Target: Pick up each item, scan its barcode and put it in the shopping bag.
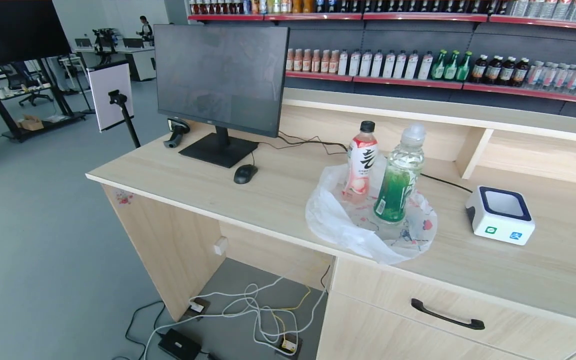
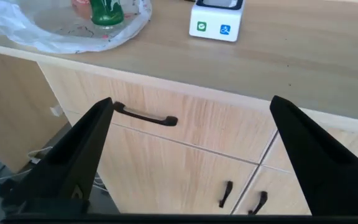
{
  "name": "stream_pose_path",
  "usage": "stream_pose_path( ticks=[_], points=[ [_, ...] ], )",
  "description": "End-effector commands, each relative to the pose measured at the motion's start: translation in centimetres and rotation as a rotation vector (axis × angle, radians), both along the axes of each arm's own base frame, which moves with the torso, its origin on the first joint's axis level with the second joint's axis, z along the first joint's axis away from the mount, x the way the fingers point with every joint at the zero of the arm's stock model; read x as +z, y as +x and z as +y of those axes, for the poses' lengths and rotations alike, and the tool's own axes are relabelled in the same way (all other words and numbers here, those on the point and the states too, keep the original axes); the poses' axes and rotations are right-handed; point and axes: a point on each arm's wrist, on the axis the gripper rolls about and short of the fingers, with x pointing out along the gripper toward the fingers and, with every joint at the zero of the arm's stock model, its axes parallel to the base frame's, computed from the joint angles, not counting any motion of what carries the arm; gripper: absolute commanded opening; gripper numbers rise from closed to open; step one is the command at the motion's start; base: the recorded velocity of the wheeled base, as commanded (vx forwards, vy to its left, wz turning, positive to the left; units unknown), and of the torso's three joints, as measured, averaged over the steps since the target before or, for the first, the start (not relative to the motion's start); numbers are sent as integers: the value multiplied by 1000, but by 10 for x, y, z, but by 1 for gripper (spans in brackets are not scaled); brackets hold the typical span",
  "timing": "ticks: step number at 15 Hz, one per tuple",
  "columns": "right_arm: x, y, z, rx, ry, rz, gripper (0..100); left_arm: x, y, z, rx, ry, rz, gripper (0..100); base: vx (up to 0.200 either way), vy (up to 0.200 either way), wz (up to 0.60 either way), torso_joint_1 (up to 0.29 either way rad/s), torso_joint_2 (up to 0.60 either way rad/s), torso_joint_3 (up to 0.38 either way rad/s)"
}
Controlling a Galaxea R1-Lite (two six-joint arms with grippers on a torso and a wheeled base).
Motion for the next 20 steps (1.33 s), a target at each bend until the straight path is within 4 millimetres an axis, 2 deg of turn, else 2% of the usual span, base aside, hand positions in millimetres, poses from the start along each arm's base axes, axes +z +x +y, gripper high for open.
stream_pose_path(
  ticks=[1,2,7,8,20],
  points=[
    [0,0,0,0,3,1,100,0,0,0,1,0,1,100,-200,0,-600,2,2,2],
    [0,0,0,0,11,0,100,0,0,0,1,1,-1,100,-200,0,-600,12,2,7],
    [0,0,0,0,15,0,100,0,0,0,-1,7,2,100,0,0,-600,0,-4,0],
    [0,0,0,0,15,0,100,-1,0,0,-1,9,7,100,0,0,0,0,0,0],
    [0,0,0,2,14,0,100,-1,0,0,-2,7,10,100,0,-200,0,4,2,1]
  ],
)
